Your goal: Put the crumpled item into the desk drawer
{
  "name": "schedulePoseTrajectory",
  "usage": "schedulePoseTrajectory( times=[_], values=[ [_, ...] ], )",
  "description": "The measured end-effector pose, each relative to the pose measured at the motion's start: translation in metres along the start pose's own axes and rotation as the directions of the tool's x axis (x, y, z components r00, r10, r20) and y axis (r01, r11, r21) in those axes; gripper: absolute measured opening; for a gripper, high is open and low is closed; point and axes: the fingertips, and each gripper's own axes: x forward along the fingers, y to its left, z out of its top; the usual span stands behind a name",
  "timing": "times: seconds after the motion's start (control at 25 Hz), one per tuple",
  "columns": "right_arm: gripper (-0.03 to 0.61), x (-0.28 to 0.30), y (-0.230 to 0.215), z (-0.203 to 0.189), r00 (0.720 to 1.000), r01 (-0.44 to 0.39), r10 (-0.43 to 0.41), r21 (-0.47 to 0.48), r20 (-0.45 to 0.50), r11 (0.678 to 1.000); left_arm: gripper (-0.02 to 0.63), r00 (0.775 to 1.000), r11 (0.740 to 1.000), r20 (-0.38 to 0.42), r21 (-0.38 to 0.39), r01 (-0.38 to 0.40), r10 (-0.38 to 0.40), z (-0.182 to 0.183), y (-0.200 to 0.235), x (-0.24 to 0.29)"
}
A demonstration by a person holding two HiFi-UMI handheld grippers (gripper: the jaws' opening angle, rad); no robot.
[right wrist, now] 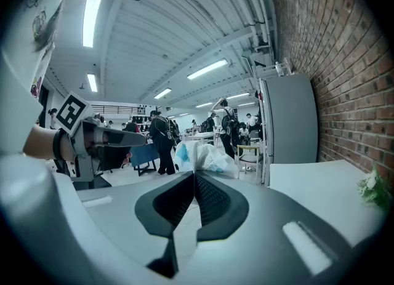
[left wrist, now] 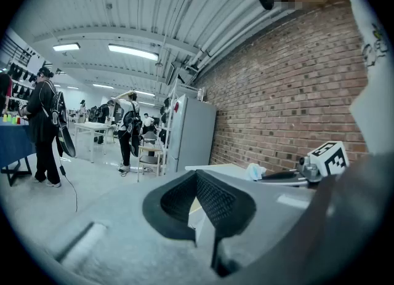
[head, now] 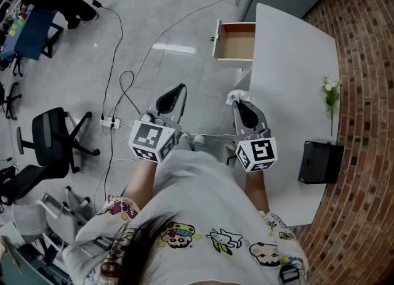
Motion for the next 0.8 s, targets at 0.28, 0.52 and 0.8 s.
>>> schedulePoseTrajectory(
  times=[0.28,0.52,0.8],
  values=[
    [0.017,0.007,-0.010,0.002,1.000,0.011,-0.011,0.019,0.010,1.000,-0.003,0.998,1.000,-0.057,0.023,-0.019,0.020,-0.011,0.006,0.006],
    [0.018,0.037,-0.009,0.005,1.000,-0.003,0.003,0.031,-0.002,1.000,-0.003,0.995,1.000,-0.097,0.009,-0.030,0.031,-0.016,0.034,0.018],
    [0.018,0.109,-0.021,0.019,1.000,0.022,-0.022,0.029,-0.016,0.999,-0.003,0.995,1.000,-0.095,0.014,-0.006,0.008,-0.003,0.099,0.060]
  ],
)
